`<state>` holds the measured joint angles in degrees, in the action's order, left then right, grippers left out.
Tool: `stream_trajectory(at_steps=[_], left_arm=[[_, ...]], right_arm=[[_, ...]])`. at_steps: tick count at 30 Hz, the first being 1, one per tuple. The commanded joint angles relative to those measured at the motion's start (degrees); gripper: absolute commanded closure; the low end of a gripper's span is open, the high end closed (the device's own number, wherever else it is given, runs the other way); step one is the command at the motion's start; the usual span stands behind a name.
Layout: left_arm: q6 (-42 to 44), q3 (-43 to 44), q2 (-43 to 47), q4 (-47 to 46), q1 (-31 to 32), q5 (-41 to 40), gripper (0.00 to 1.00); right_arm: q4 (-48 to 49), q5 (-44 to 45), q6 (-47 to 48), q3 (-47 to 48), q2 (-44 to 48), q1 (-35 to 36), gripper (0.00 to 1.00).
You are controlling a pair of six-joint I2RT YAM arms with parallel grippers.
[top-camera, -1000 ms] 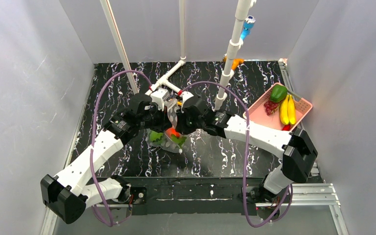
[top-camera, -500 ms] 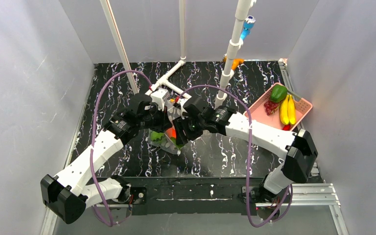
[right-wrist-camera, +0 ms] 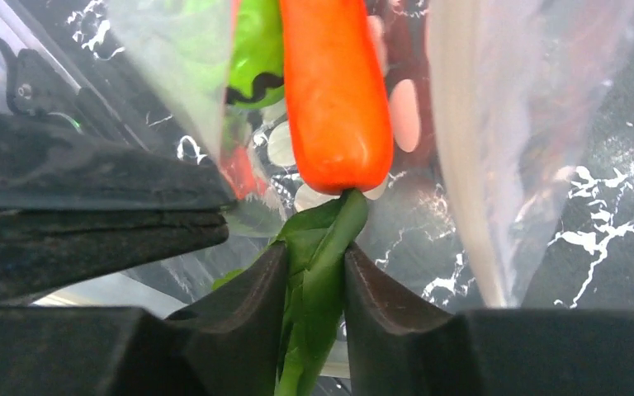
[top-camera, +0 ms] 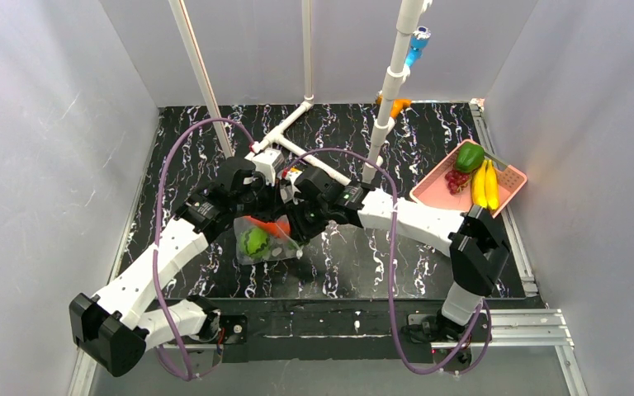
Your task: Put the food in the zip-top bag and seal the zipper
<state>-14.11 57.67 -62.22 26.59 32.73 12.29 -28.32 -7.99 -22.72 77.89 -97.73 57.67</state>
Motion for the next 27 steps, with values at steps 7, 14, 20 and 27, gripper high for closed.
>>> stream_trajectory(at_steps=[7,14,20,27], left_arm=[[0.0,0.1,-0.5,-0.8,0.8,4.5,1.0],[0.0,0.2,-0.8,-0.8,0.8,5.1,1.0],[0.0,0.0,-0.3,-1.1,0.8,5.7,1.0],[0.1,0.0,0.7,-1.0,0.7,4.3,1.0]], right_arm=[[13.1,5.7,-4.9,-2.3,5.6,-0.1,0.98],[19.1,15.4,-9.9,-6.3,10.8,-0.3,0.99],[19.9,20.0,-12.4,-6.5,9.7,-0.4,0.99],[19.5,17.6,-13.7,-9.0,15.3,-1.6,0.99]])
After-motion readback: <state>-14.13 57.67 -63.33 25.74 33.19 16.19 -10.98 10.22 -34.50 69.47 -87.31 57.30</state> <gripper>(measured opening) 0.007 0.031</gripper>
